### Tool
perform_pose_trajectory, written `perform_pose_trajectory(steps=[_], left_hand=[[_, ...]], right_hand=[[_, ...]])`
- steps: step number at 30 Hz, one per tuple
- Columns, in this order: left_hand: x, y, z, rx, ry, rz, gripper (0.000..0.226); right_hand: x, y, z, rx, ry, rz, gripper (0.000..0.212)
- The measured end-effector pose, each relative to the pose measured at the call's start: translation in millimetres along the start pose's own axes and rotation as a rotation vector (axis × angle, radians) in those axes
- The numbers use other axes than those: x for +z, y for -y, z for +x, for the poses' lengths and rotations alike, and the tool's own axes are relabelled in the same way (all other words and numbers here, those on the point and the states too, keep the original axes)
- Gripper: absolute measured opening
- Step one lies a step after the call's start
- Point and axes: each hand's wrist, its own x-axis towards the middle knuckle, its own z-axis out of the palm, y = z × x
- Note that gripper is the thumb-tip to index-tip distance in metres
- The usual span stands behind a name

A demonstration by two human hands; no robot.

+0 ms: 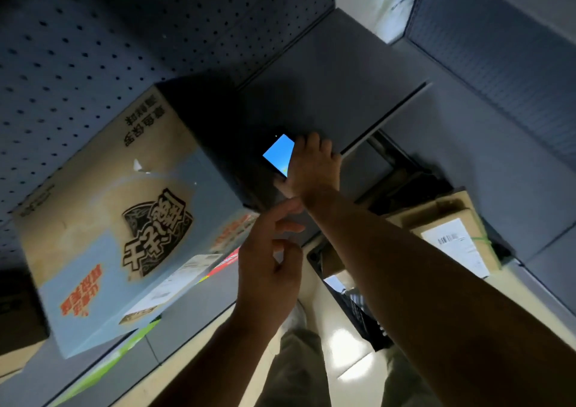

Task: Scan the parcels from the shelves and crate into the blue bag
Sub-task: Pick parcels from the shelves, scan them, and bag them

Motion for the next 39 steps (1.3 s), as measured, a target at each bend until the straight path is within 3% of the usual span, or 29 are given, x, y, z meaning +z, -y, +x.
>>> perform_pose_trajectory(steps=[5,10,13,19,24,28,35,39], left_hand=[[47,12,1,0.053,0.034,-0.046,0.036],[114,56,4,-0.038,0.341,0.114,0.036],[174,84,8,-0.218,0.483,0.211,0.035],[282,131,31,-0.327,0.661,0.506,0.047],[327,160,40,-0.567,0.664,0.452,0.059],[341,183,42,-0.763,0.602,0.335,0.075],[358,202,37,-0.75,0.542,0.253,0.091],[359,201,37,-0.675,0.56,0.326,0.095]], right_hand=[[-25,-76,-44,0.051,-0.025,0.18,0.093],[-28,-196,-117,0.227,-0.064,0.219,0.089],[-15,-272,-161,0.335,0.012,0.133,0.089],[15,-377,-231,0.433,0.295,-0.152,0.079],[27,-406,-263,0.453,0.365,-0.266,0.072],[32,-408,-267,0.395,0.3,-0.27,0.068],[45,-401,-267,0.324,0.156,-0.183,0.073],[54,-400,-267,0.33,0.124,-0.168,0.076]])
